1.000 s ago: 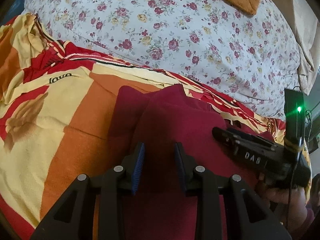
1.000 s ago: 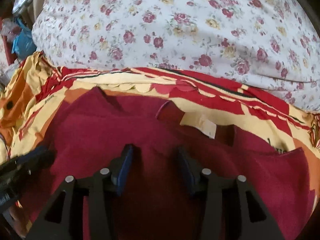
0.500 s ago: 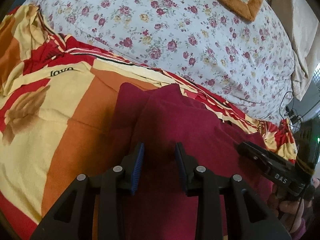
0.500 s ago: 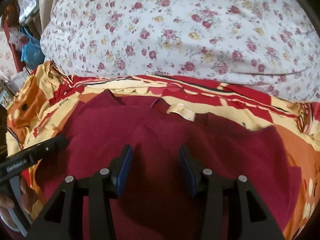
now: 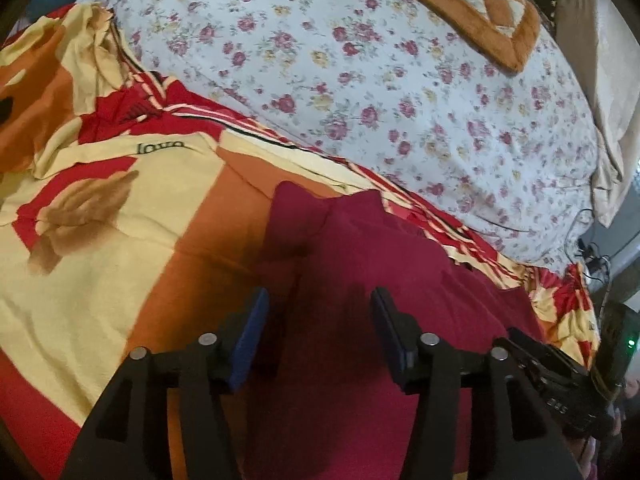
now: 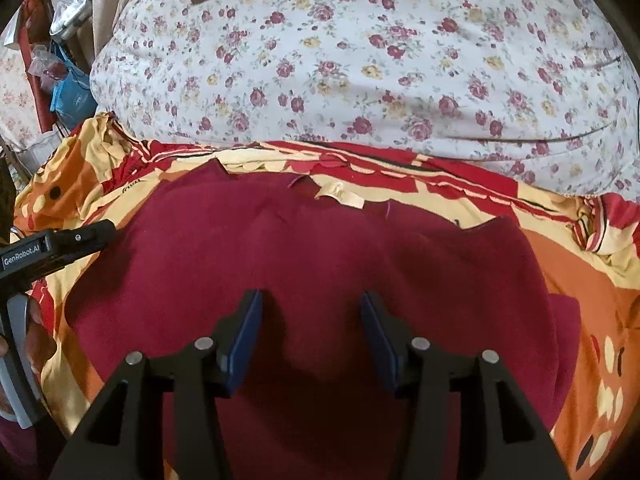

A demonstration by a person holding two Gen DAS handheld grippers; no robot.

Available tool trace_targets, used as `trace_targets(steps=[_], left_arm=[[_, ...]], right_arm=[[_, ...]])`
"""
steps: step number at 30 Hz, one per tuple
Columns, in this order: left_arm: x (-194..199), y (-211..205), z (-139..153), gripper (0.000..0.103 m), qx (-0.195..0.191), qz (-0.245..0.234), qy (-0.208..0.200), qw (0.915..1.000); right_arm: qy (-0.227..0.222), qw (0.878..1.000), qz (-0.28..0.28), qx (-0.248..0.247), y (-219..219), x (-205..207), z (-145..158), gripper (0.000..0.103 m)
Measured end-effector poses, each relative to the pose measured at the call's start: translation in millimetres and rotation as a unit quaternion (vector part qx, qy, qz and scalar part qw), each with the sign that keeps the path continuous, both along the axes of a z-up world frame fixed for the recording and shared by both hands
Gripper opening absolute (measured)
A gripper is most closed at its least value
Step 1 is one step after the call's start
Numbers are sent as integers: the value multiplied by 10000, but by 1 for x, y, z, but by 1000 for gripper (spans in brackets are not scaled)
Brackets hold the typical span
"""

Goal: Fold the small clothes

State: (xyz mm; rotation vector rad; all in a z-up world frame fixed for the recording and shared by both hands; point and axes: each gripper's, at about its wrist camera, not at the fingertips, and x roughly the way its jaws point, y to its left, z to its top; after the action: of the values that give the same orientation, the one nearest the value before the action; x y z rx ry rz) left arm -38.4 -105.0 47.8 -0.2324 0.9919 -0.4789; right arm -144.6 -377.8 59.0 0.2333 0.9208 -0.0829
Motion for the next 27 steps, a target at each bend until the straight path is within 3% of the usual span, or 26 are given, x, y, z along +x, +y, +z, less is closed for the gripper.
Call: trace_targets(steps=[6, 20, 27], left_arm=[[9, 0, -22, 47, 253, -14, 312, 9992], [18, -10, -30, 57, 487, -100, 264, 9984], [24, -4, -30, 57, 240, -107, 479, 9985]], right_arm=[[-16, 10000, 60, -12, 2, -1, -3, 61], [-99, 9999, -69, 78, 0, 13, 2, 61], [-83, 9999, 15, 115, 4, 19, -5, 60]])
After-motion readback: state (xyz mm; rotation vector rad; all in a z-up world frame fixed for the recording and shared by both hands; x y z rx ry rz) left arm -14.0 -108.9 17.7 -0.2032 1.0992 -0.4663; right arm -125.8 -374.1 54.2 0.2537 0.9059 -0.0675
